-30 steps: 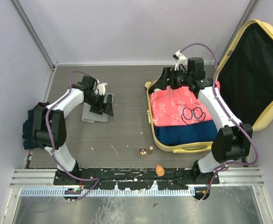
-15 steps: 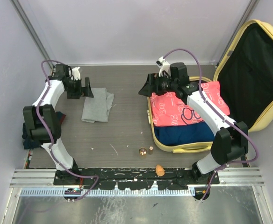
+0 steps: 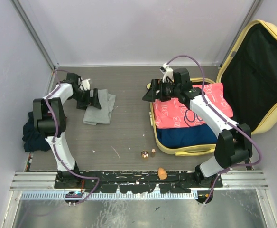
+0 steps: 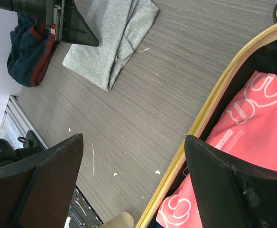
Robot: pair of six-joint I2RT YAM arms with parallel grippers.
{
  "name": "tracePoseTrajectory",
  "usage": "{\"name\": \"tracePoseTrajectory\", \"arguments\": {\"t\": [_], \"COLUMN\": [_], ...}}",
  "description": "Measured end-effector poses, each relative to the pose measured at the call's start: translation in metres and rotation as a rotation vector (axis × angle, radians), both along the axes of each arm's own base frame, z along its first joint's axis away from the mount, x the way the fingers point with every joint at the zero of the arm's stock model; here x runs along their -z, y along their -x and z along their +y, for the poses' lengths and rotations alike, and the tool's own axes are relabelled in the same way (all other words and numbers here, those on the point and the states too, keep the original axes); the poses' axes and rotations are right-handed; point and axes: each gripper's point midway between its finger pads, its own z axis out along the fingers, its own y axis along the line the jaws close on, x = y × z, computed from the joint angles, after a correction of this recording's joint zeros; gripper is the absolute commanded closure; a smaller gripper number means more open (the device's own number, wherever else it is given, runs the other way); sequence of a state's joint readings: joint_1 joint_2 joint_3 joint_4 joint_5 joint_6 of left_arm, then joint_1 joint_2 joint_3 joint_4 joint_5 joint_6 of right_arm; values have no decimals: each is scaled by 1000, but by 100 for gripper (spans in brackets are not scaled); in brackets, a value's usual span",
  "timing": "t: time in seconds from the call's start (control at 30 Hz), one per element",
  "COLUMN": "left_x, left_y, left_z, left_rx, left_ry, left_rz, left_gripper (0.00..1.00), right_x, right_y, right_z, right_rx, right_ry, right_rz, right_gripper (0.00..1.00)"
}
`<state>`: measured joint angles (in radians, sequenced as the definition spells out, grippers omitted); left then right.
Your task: Pack the luggage
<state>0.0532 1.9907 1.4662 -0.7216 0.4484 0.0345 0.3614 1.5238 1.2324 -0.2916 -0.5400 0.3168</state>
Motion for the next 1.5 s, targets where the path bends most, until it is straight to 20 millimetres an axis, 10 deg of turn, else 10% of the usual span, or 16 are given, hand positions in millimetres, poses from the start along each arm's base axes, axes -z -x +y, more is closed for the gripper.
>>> {"name": "tracePoseTrajectory", "arguments": {"t": [0.4, 0.63, 0.93, 1.37, 1.5], "left_x": [17, -13, -138, -268, -270], "left_y": [16, 37, 34, 92, 112], "left_z": [-33, -64, -121, -305, -364], "left_rx": [-41, -101, -56, 272, 334], "left_ry": [121, 303, 507, 742, 786], "left_rz": [50, 85, -145, -298, -272], "left_gripper": [99, 100, 100, 100, 100], "right_x": [4, -10, -25, -66, -77], "right_y": [0, -4, -4, -5, -1], "right_z": [-13, -47, -86, -166, -200], "right_rx": [30, 93, 171, 327, 400], "right_ry": [8, 22, 34, 66, 93], "right_rz": [12, -15, -36, -97, -115], "right_gripper": [9, 10, 9, 10, 11]}}
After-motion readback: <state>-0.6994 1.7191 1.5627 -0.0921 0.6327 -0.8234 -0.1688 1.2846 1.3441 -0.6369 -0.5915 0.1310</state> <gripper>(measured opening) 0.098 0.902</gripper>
